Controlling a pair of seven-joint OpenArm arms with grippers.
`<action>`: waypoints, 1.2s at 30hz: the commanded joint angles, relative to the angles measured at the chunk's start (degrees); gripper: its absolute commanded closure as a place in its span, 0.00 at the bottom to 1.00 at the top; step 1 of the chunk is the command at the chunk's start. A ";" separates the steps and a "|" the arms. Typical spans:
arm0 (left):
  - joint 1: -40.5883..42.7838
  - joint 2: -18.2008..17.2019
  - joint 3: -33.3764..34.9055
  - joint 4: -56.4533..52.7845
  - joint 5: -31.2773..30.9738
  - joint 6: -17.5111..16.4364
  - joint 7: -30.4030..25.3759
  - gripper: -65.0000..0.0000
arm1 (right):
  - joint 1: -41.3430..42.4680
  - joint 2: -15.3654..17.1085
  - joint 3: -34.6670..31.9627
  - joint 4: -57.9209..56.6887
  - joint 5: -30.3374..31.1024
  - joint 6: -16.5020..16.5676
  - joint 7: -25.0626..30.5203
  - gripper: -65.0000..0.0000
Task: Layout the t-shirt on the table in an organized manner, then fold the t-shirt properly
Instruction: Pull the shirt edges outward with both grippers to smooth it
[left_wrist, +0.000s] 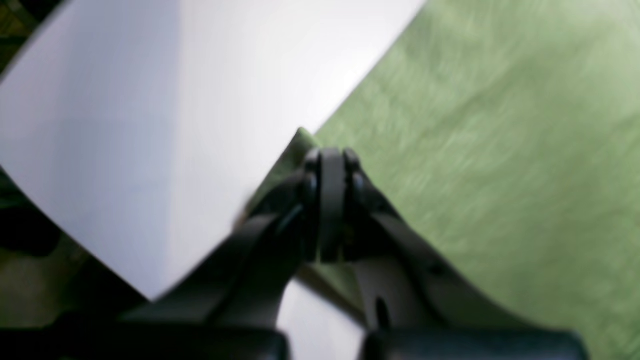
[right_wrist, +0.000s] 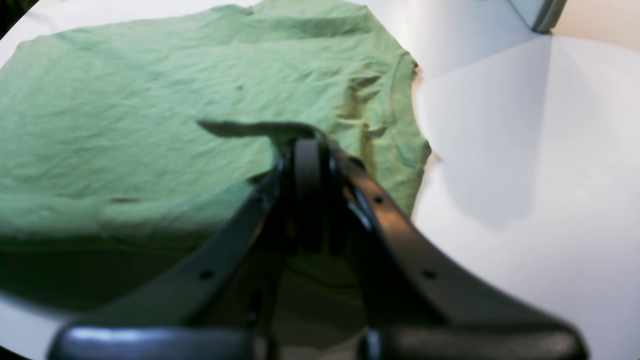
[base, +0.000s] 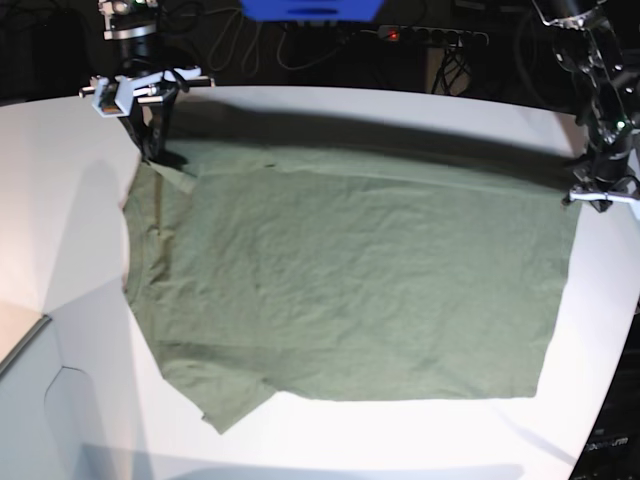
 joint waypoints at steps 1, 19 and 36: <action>0.47 -0.30 -0.66 1.91 0.05 -0.06 -1.13 1.00 | -0.22 0.05 0.16 0.96 0.56 -0.01 2.14 1.00; 4.34 4.27 -8.05 14.92 -0.04 -0.14 -1.48 1.00 | 1.71 0.23 0.16 2.20 0.64 0.07 8.29 1.00; 0.55 4.45 -7.87 13.96 0.05 -0.14 0.10 0.94 | 9.27 3.74 0.16 1.76 0.47 0.07 -0.59 1.00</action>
